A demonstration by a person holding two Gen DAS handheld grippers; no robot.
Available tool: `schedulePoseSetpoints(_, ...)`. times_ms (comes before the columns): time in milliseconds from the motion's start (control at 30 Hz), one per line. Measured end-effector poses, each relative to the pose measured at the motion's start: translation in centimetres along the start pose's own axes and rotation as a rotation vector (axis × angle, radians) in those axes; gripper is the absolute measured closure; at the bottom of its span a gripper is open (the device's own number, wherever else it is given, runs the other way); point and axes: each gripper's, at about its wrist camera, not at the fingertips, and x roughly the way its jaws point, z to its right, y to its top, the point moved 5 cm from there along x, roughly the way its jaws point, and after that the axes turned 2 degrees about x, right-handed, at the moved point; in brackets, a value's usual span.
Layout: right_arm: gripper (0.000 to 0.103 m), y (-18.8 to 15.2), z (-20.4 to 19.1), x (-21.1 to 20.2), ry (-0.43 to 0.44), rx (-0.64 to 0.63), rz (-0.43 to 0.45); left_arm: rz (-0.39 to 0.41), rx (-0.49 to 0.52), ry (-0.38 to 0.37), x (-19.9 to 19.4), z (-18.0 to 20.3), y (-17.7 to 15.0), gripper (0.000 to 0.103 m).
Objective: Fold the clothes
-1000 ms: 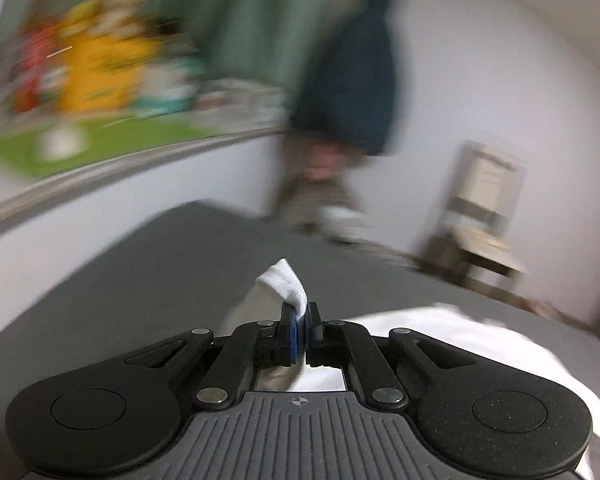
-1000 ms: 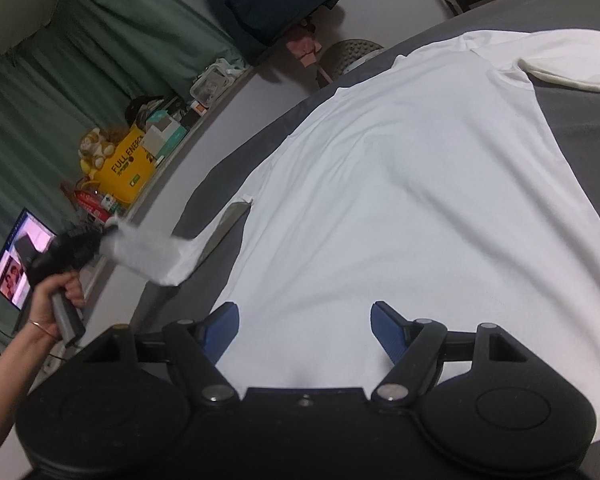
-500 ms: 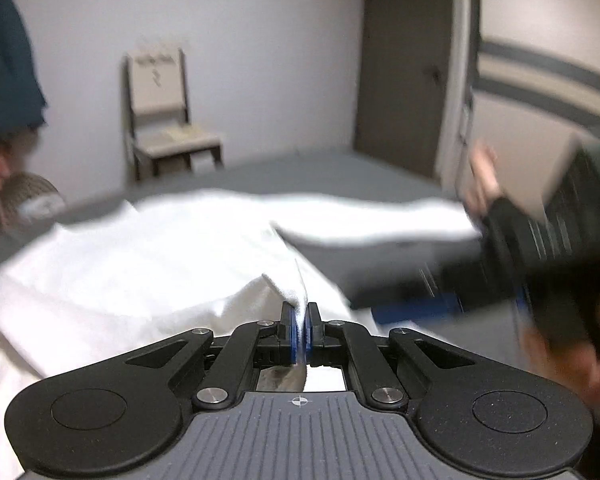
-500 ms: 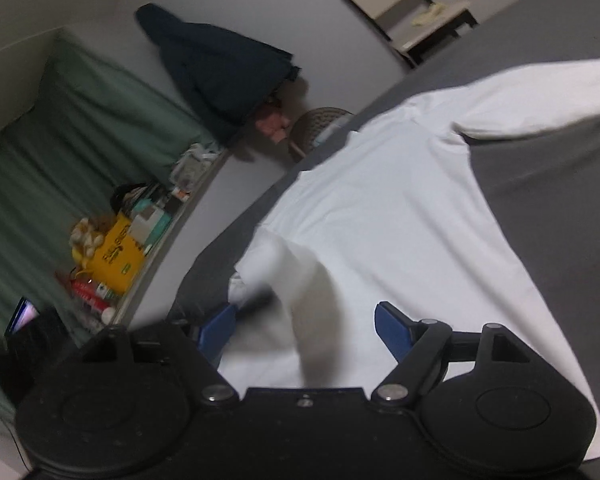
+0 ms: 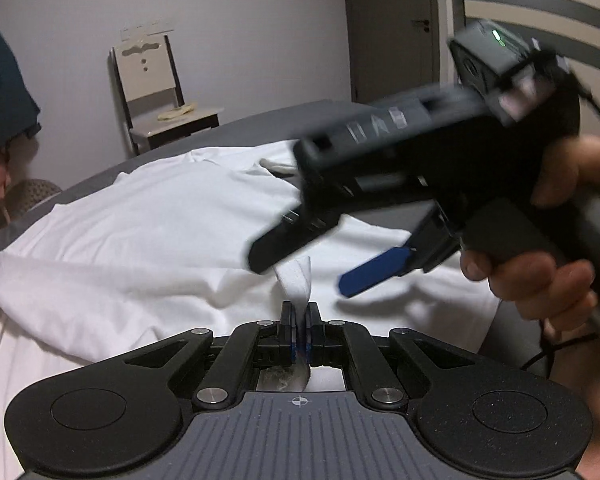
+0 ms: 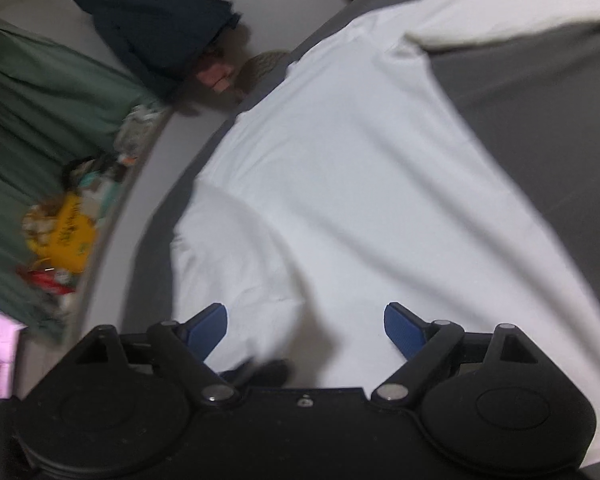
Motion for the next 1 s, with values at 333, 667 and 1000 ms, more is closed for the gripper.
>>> schedulePoseSetpoints(333,0.094,-0.1,1.2,0.6,-0.058,0.015,-0.01,-0.077,0.035,-0.045,0.2,1.5,0.0,0.098)
schedulePoseSetpoints(667,0.052,0.7,3.3,0.1,-0.059,0.127,0.008,-0.1,-0.14,0.003,-1.8,-5.1,-0.3,0.097)
schedulePoseSetpoints(1000,0.068,0.9,2.4,1.3,-0.163,0.103,-0.026,-0.205,-0.086,-0.048,3.1,-4.3,-1.2,0.097)
